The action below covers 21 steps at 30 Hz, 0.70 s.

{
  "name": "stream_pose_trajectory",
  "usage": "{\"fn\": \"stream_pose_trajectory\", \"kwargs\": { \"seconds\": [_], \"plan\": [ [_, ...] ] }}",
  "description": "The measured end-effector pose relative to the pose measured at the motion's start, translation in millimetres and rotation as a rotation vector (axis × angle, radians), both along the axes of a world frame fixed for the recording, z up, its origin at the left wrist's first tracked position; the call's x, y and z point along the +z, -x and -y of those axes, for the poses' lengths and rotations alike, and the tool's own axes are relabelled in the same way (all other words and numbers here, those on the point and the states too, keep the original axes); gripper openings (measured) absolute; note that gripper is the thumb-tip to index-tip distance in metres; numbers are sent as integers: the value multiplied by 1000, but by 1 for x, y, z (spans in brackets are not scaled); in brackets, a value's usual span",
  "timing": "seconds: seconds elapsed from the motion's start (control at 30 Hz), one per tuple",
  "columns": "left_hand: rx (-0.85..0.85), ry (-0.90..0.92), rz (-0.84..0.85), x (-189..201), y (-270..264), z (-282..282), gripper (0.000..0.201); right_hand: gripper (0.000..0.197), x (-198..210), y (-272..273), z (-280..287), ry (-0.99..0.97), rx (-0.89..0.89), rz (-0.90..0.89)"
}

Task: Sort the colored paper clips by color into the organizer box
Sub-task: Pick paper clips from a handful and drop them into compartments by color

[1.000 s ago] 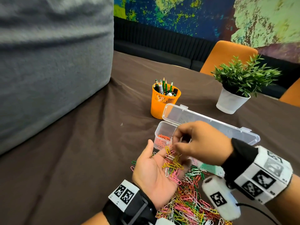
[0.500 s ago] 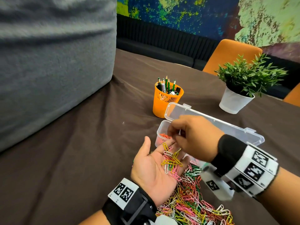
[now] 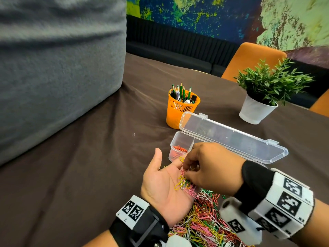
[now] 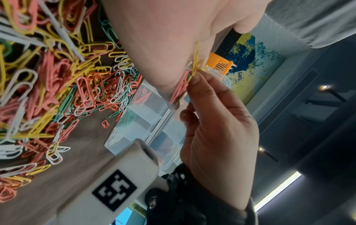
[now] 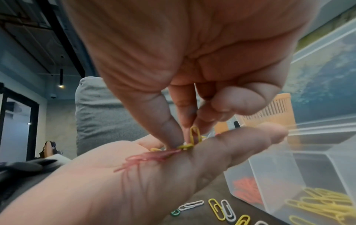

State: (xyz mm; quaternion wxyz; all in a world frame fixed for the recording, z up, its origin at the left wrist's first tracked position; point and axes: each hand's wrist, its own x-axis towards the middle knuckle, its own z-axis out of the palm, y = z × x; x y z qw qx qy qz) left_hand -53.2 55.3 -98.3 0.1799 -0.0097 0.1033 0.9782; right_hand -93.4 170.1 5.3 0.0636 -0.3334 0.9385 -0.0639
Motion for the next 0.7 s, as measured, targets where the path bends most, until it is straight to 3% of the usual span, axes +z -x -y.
{"fn": "stream_pose_trajectory", "kwargs": {
  "seconds": [0.13,0.27,0.33,0.4,0.5,0.63,0.7],
  "plan": [
    [17,20,26,-1,1,-1,94,4,1,5,1,84,-66,143],
    [29,-28,21,1,2,0,88,11,8,13,-2,419,-163,479],
    [48,-19,47,1,2,1,89,6,14,20,-3,593,-198,520],
    [62,-9,78,1,4,2,89,6,16,31,-3,639,-211,350],
    [76,-16,116,0,6,2,90,6,8,51,-1,507,-193,25],
    [95,-8,118,-2,7,3,89,5,6,47,5,434,-171,-105],
    [105,3,115,-2,7,5,89,4,8,30,4,354,-118,-70]
  ]
}}
